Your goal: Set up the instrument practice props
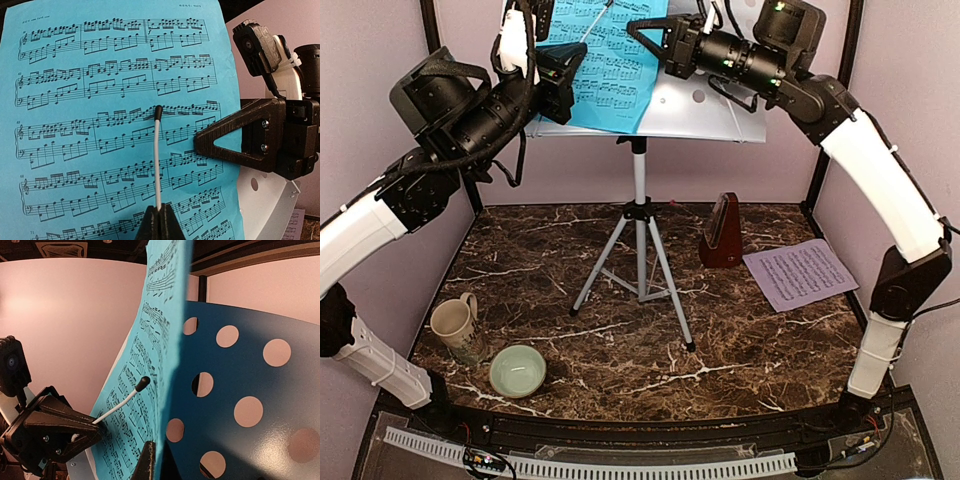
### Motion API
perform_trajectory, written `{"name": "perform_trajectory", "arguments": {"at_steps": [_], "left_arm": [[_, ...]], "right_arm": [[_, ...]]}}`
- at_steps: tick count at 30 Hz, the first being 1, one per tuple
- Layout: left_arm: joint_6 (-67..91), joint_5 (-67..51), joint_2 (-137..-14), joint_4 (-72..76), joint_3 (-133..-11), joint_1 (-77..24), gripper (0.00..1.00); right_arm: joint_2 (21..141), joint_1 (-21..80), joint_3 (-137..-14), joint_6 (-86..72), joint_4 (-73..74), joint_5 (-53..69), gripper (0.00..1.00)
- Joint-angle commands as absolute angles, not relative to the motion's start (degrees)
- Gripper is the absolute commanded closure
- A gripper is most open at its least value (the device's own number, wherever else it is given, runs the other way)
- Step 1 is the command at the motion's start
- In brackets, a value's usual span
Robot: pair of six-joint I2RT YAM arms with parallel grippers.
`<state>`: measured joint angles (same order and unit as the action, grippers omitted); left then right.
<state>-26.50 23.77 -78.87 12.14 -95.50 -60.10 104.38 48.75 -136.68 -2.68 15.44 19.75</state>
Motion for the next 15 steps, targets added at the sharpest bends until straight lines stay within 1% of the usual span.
{"name": "perform_trajectory", "arguments": {"at_steps": [1,4,6,9,12,15], "left_arm": [[-26.02,21.93,-76.28,16.30,-95.46,-60.12,1.00],[-25.93,21.88,-76.20,16.30,-95.57,-60.12,1.00],[-25.94,21.82,-76.20,16.22,-95.54,-60.12,1.00],[-25.91,21.80,-76.20,16.10,-95.58,-60.12,1.00],[-25.76,21.71,-76.20,16.20,-95.46,-60.12,1.00],[-25.68,21.69,-76.12,16.29,-95.41,-60.12,1.00]], "right_arm": [[106.04,50.38,-138.06,-0.85,14.33,20.90,0.99],[106.11,50.90,-138.15,0.24,14.33,20.85,0.97],[106.15,51.20,-138.16,1.02,14.40,20.43,0.94],[106.11,51.50,-137.97,1.57,14.18,19.51,0.82],[106.16,51.80,-137.74,1.44,13.45,18.79,0.72],[106.30,52.01,-137.64,1.15,12.74,18.38,0.66]]}}
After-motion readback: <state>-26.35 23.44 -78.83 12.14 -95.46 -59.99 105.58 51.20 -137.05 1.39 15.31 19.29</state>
